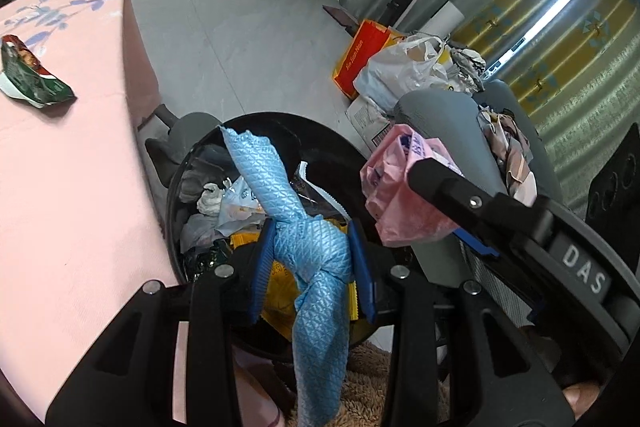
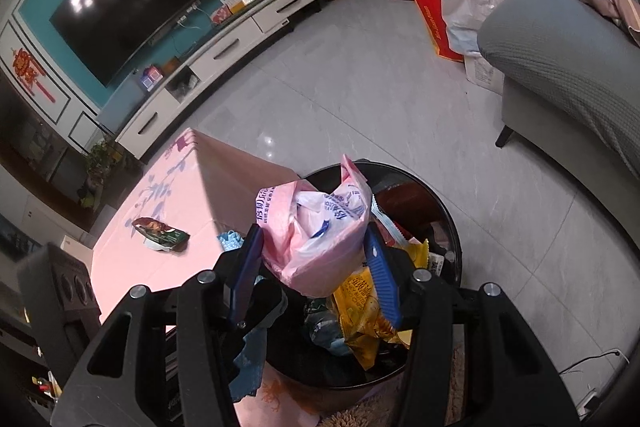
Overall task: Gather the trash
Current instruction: 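Carry the blue cloth and pink plastic bag over the black bin, then open the left tool to drop the blue cloth while the right tool releases the pink bag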
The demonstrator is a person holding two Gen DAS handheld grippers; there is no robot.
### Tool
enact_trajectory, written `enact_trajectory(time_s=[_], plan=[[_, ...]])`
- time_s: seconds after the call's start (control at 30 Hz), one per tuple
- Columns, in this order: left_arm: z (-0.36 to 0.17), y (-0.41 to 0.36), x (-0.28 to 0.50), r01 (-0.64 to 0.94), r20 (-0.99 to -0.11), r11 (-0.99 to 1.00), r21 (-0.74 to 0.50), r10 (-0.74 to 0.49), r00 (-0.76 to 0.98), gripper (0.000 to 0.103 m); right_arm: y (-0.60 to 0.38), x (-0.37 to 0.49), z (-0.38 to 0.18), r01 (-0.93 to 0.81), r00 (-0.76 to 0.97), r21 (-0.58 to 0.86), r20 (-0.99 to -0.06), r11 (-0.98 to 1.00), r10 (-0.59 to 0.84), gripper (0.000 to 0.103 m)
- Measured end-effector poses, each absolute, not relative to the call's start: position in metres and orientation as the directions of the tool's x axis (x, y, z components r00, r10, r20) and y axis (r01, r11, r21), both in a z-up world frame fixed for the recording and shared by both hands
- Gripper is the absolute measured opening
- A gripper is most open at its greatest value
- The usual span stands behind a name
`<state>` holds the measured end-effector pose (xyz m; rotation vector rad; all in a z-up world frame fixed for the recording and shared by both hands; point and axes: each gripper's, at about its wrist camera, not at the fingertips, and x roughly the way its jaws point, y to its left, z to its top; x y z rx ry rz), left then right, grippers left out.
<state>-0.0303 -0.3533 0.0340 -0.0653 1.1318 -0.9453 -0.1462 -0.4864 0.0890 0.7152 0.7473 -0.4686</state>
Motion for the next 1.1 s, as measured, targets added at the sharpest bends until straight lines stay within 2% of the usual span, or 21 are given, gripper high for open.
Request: enact_trajectory(time_s=[0.63,1.1], plan=[[-0.015,-0.390,-0.019,0.596,-0.806,0.651,-0.471,-0.592,0.010,0.038,-0.506,-0.139,0.065,0.678,0.580,0.421,-0.810,0.602,-0.088,0.053],[-0.026,-0.405,-0.024,0.598,-0.844,0.681,-0.423,-0.536,0.013,0.038,-0.510,-0.134,0.057,0.701,0.547,0.414,-0.835,0.581,-0.065,0.053]])
